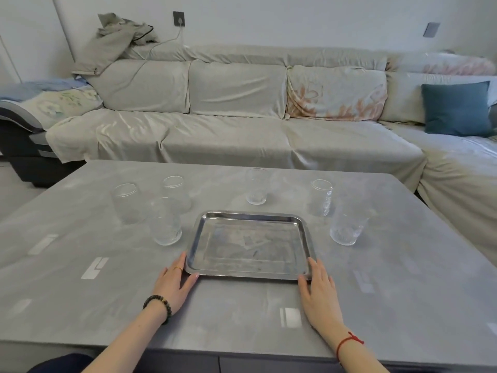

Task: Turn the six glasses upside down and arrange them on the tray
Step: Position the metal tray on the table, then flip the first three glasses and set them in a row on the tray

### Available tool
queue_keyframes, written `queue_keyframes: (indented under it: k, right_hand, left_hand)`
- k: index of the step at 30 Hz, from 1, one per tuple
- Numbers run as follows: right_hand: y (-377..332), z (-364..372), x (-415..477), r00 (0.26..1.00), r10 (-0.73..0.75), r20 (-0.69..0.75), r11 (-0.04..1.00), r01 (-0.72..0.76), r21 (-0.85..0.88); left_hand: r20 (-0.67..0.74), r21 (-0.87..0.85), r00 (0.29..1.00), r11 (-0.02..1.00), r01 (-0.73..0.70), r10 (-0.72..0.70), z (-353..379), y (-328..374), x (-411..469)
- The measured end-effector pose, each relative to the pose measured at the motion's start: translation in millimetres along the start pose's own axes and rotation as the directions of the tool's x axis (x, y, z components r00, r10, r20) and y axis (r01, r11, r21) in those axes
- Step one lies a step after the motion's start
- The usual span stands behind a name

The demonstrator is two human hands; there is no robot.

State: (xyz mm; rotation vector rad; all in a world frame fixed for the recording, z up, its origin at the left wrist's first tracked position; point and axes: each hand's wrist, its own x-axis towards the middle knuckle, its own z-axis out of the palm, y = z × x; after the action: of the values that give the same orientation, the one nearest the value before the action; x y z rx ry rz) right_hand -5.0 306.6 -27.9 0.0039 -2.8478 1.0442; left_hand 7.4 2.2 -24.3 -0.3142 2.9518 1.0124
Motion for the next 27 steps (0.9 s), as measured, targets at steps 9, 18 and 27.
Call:
queue_keyframes:
  k: [9, 18, 27]
  right_hand:
    - [24, -71, 80, 0.891, 0.331, -0.309, 0.888, -0.184, 0.421]
    - [45, -79, 131, 0.915, 0.34, -0.216, 0.839, -0.192, 0.508]
    - [82, -75, 139, 0.954, 0.283, -0.094, 0.82, -0.191, 0.54]
  left_hand:
    - [-0.104, -0.035, 0.982, 0.986, -0.16, 0.156, -7, 38, 4]
    - [0.191, -0.315, 0.908, 0.899, -0.303, 0.373, 64, 223, 83]
    - [0.325, -0.605, 0.892, 0.794, -0.058, 0.313, 162, 309, 100]
